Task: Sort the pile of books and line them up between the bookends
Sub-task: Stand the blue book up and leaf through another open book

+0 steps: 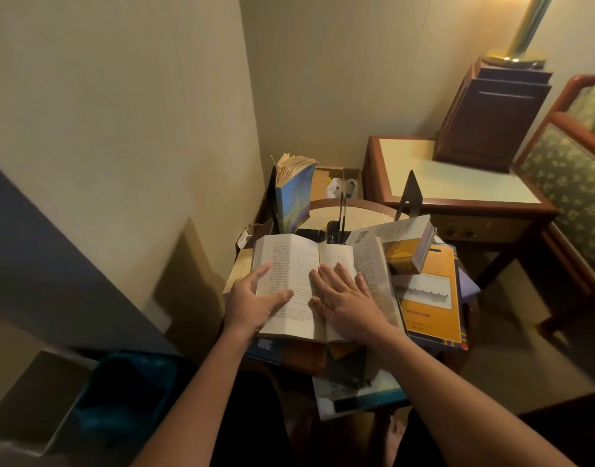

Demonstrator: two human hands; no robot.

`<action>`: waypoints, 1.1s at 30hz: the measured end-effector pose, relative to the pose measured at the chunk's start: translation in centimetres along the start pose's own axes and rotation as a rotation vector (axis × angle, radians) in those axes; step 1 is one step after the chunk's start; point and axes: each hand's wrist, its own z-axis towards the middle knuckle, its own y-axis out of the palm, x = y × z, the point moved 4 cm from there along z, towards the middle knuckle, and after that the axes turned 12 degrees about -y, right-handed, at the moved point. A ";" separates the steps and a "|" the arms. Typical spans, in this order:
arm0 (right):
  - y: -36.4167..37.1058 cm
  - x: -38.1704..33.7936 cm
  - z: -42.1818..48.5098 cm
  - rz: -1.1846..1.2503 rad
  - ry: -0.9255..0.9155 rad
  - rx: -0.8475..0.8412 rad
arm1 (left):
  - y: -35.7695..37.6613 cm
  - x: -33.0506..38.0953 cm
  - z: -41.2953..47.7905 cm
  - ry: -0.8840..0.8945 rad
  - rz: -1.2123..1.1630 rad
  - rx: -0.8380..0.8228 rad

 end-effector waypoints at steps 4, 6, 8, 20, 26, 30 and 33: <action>-0.5 -0.3 -1.0 0.003 0.011 0.021 | 0.0 0.4 0.2 -0.018 0.010 -0.027; -0.7 -0.2 -2.1 -0.023 0.039 0.058 | 0.1 0.6 0.3 -0.003 0.034 -0.027; -1.3 0.2 -3.5 -0.041 0.108 0.130 | 0.2 0.6 0.4 0.009 0.053 -0.028; -3.0 2.9 -6.5 0.405 0.471 0.353 | -0.1 0.4 0.0 0.035 0.088 -0.060; -4.4 2.9 -6.9 0.500 0.470 0.432 | 0.0 1.8 -0.7 0.041 0.039 -0.125; -5.5 2.6 -7.1 0.635 0.429 0.411 | 0.3 3.5 -1.5 0.022 -0.090 -0.286; -6.4 2.0 -7.1 0.698 0.373 0.416 | 0.8 4.7 -2.1 0.080 -0.035 -0.295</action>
